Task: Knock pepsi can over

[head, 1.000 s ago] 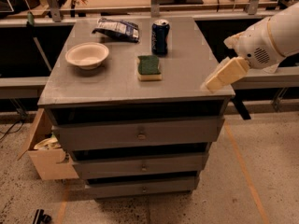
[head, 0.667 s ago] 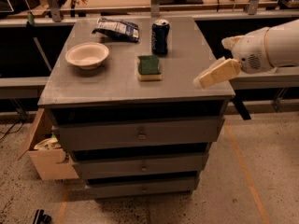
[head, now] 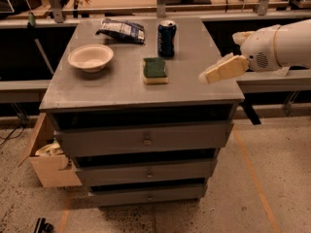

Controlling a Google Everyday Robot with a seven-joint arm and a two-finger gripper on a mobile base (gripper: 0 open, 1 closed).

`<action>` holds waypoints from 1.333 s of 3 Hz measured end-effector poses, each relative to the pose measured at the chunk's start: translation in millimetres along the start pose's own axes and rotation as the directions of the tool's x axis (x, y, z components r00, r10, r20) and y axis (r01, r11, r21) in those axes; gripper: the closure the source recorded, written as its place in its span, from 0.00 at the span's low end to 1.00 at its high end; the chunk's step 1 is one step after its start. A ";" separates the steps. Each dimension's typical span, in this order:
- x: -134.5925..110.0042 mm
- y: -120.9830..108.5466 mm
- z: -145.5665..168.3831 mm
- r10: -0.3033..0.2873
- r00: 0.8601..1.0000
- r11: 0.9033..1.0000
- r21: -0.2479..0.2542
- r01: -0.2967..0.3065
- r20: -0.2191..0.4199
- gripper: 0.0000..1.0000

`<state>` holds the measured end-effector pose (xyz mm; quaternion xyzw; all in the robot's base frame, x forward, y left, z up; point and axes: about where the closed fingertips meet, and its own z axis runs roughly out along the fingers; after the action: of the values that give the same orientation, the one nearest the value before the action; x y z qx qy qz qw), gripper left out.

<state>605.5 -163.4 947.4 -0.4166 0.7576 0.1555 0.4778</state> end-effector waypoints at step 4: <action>-28.2 -106.3 182.2 0.062 0.956 0.997 -0.057 -0.047 0.286 0.00</action>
Offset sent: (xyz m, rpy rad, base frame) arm 0.1897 0.0464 -0.0562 0.2655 -0.0784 0.0586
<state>802.2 -98.6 898.5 -0.3804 0.6871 0.2464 0.5679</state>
